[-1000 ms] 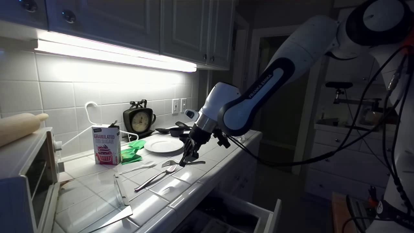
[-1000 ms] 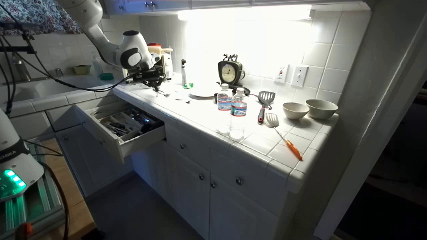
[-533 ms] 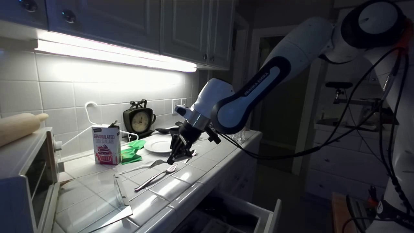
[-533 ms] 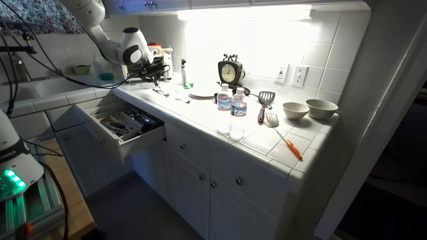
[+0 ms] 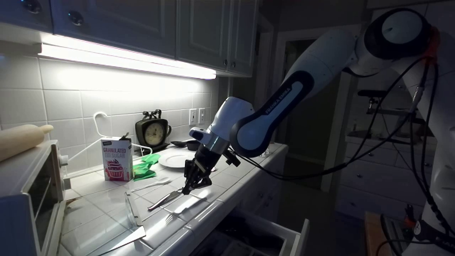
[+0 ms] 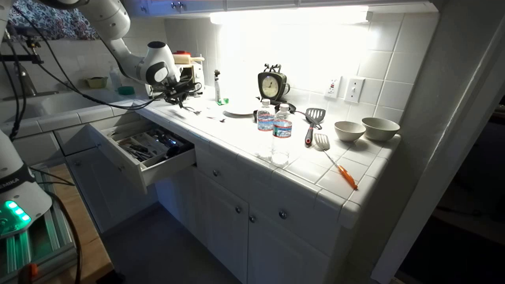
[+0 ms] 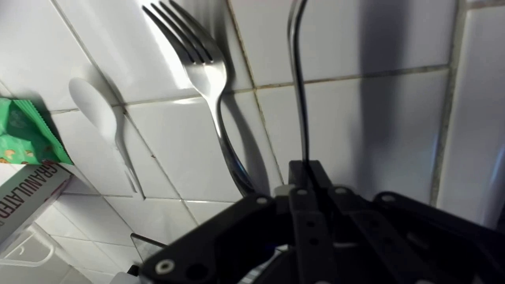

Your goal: Move the forks closer to each other

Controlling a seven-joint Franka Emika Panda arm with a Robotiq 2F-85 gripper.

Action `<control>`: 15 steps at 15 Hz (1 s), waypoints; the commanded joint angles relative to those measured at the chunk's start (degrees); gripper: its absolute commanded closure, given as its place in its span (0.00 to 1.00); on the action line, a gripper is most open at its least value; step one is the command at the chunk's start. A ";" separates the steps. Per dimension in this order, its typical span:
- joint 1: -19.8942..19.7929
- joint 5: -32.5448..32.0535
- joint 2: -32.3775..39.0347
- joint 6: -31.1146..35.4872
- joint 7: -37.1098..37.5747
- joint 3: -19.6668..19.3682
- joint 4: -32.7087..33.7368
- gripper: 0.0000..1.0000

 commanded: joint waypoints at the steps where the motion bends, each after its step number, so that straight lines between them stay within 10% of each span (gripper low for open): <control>1: -1.00 -1.15 1.64 -0.32 -3.65 0.62 1.93 0.99; 13: 0.64 -1.37 3.53 0.68 -3.61 -1.89 1.83 0.98; 15: 0.79 -1.42 3.52 0.64 -3.58 -1.98 1.87 0.70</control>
